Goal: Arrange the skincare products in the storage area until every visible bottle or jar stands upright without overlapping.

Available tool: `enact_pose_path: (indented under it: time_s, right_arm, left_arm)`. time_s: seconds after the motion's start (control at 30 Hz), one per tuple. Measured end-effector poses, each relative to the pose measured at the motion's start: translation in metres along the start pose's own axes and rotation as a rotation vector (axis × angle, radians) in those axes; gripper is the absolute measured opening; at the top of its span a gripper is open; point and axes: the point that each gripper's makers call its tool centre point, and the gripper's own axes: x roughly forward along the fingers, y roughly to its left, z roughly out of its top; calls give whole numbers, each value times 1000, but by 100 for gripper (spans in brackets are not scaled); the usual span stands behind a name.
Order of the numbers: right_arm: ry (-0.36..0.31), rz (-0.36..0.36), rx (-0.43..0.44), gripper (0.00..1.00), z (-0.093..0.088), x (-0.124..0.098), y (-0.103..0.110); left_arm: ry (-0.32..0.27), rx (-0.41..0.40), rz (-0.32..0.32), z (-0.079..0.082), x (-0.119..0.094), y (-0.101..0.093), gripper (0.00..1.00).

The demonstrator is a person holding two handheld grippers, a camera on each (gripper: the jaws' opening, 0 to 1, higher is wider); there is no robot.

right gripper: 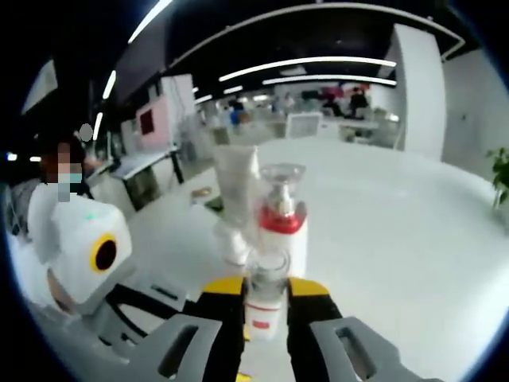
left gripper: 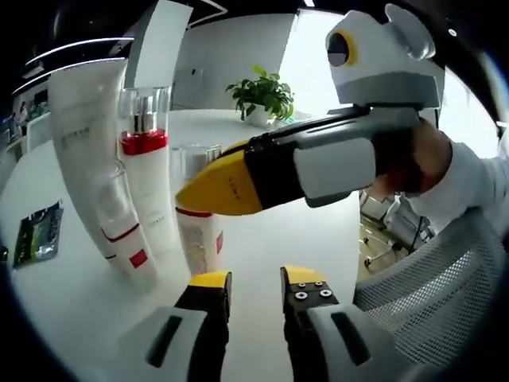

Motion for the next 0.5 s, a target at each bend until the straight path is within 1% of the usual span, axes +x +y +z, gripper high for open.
enact_pose_path:
  time_s: [0.07,0.1,0.13,0.27,0.5]
  right_arm:
    - [1,0,-4,11,-1,1,1]
    - [3,-5,-16,11,-2,1,1]
    - [5,-7,-19,11,-2,1,0]
    - [0,-18,-30,11,-3,0,-1]
    - [11,-13,-33,12,-7,3,-1]
  left_arm:
    - [4,-4,3,-1,7,4,22]
    - [5,-11,-13,-1,10,3,21]
    - [7,-39,-25,-2,13,2,21]
    - [1,-31,-30,-1,12,-1,21]
    - [-4,-60,-19,-2,11,6,21]
